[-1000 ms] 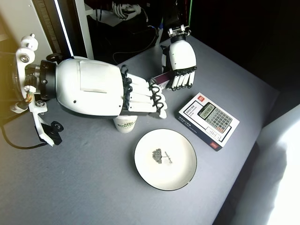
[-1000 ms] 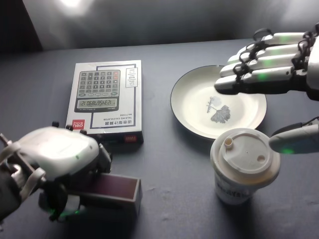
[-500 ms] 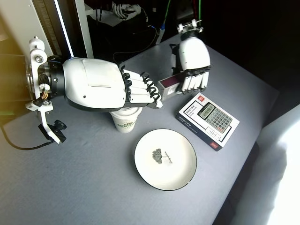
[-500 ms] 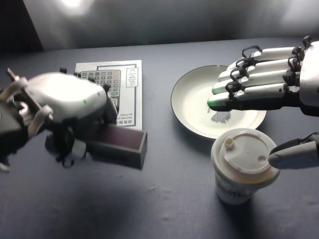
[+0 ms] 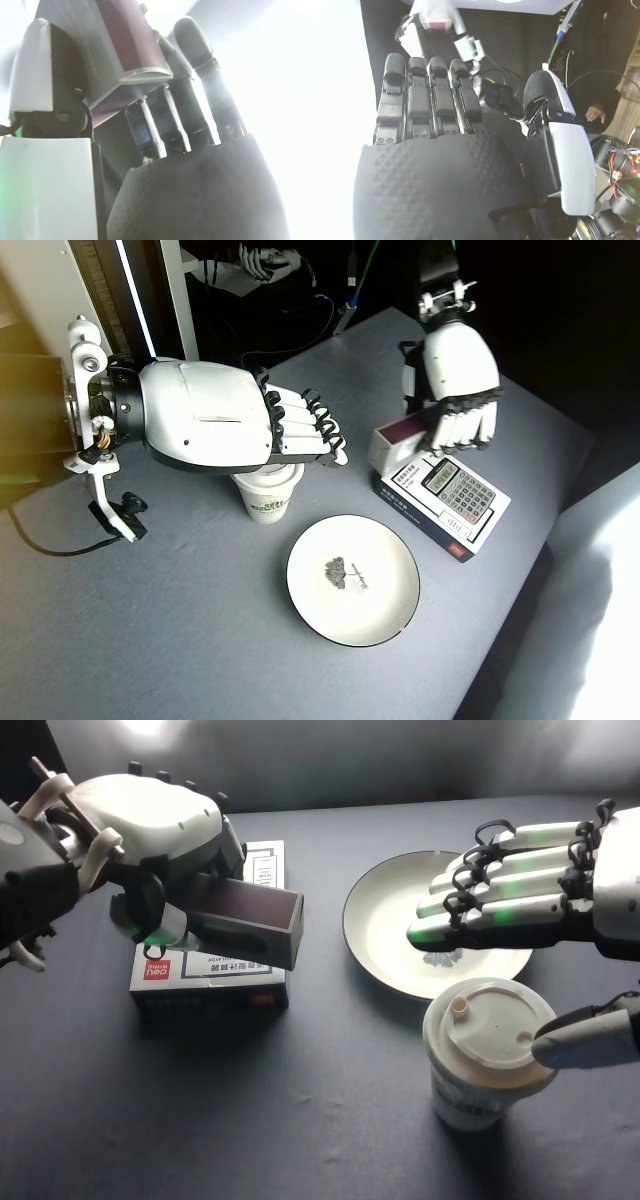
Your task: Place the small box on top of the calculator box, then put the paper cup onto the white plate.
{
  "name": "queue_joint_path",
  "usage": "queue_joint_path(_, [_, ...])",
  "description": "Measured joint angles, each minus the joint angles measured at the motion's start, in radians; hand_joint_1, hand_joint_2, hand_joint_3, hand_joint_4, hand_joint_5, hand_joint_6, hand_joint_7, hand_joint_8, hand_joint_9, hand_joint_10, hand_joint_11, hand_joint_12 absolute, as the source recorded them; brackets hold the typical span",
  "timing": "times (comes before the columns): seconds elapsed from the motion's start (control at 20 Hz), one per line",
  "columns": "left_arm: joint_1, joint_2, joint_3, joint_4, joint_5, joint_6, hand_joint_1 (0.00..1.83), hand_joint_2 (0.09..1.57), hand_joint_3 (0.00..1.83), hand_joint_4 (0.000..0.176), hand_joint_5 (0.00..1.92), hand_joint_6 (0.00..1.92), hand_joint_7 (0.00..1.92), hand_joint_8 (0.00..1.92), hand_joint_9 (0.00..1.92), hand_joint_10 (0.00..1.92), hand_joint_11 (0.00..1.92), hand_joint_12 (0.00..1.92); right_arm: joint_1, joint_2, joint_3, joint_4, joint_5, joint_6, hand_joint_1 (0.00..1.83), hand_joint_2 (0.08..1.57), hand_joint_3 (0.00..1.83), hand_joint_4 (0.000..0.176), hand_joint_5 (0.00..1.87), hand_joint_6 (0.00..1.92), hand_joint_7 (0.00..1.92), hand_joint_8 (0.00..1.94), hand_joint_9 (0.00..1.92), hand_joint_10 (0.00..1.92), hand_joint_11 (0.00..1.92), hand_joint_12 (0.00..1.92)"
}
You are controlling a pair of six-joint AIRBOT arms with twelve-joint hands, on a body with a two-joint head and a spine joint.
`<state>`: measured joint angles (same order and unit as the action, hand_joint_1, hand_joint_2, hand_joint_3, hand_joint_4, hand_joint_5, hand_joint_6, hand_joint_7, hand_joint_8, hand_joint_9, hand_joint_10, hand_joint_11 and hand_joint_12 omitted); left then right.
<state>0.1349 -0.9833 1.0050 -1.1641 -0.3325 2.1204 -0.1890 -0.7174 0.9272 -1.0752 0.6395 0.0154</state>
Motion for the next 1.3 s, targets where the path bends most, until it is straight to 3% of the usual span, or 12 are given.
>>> queue_joint_path(0.35, [0.000, -0.080, 0.128, 0.030, 0.119, -0.014, 1.37, 1.11, 0.00, 0.000, 1.05, 0.72, 1.00, 1.06, 0.81, 1.32, 0.48, 1.30, 0.000, -0.017, 0.002, -0.007, -0.004, 0.025, 0.09, 1.29, 0.00, 0.000, 0.19, 0.00, 0.16, 0.00, 0.14, 0.00, 0.00, 0.43])
queue_joint_path(0.4, [0.000, -0.087, 0.144, 0.055, 0.125, -0.043, 1.36, 1.12, 0.00, 0.000, 1.01, 0.79, 0.99, 1.08, 0.79, 1.34, 0.47, 1.30, 0.000, -0.019, 0.002, -0.007, -0.005, 0.033, 0.09, 1.29, 0.00, 0.000, 0.19, 0.00, 0.18, 0.00, 0.17, 0.01, 0.00, 0.51])
queue_joint_path(0.5, [0.000, -0.097, 0.167, 0.071, 0.126, -0.054, 1.36, 1.12, 0.00, 0.000, 1.00, 0.81, 1.00, 1.05, 0.80, 1.34, 0.47, 1.30, 0.000, -0.025, 0.002, -0.006, -0.009, 0.037, 0.10, 1.29, 0.00, 0.000, 0.20, 0.00, 0.18, 0.00, 0.17, 0.01, 0.00, 0.47])
queue_joint_path(0.85, [0.000, -0.106, 0.223, 0.079, 0.159, -0.058, 1.37, 1.12, 0.00, 0.000, 1.03, 0.74, 0.99, 1.07, 0.79, 1.37, 0.42, 1.35, 0.012, -0.040, 0.002, -0.075, -0.027, 0.119, 0.10, 1.28, 0.00, 0.000, 0.19, 0.00, 0.19, 0.00, 0.19, 0.01, 0.00, 0.60])
queue_joint_path(1.15, [0.008, -0.106, 0.228, 0.079, 0.168, -0.074, 1.37, 1.13, 0.00, 0.000, 1.03, 0.72, 0.98, 1.10, 0.77, 1.40, 0.42, 1.40, 0.015, -0.058, 0.006, -0.073, -0.044, 0.119, 0.08, 1.31, 0.00, 0.000, 0.18, 0.00, 0.16, 0.00, 0.15, 0.00, 0.00, 0.47])
queue_joint_path(1.2, [0.008, -0.106, 0.228, 0.076, 0.167, -0.073, 1.36, 1.16, 0.00, 0.000, 0.87, 0.98, 0.94, 1.12, 0.73, 1.46, 0.38, 1.41, 0.015, -0.063, 0.006, -0.073, -0.050, 0.119, 0.13, 1.30, 0.00, 0.000, 0.19, 0.00, 0.17, 0.00, 0.16, 0.00, 0.00, 0.50])
queue_joint_path(1.25, [0.009, -0.106, 0.228, 0.075, 0.167, -0.074, 1.36, 1.16, 0.00, 0.000, 0.87, 0.98, 0.94, 1.12, 0.73, 1.46, 0.38, 1.41, 0.015, -0.067, 0.006, -0.073, -0.053, 0.120, 0.13, 1.30, 0.00, 0.000, 0.19, 0.00, 0.17, 0.00, 0.16, 0.00, 0.00, 0.50])
queue_joint_path(1.3, [0.011, -0.106, 0.228, 0.076, 0.167, -0.073, 1.23, 1.20, 0.00, 0.000, 0.73, 1.26, 0.90, 1.19, 0.61, 1.07, 0.26, 1.44, 0.015, -0.072, 0.006, -0.072, -0.061, 0.120, 0.16, 1.29, 0.00, 0.000, 0.22, 0.00, 0.21, 0.01, 0.19, 0.01, 0.00, 0.57])
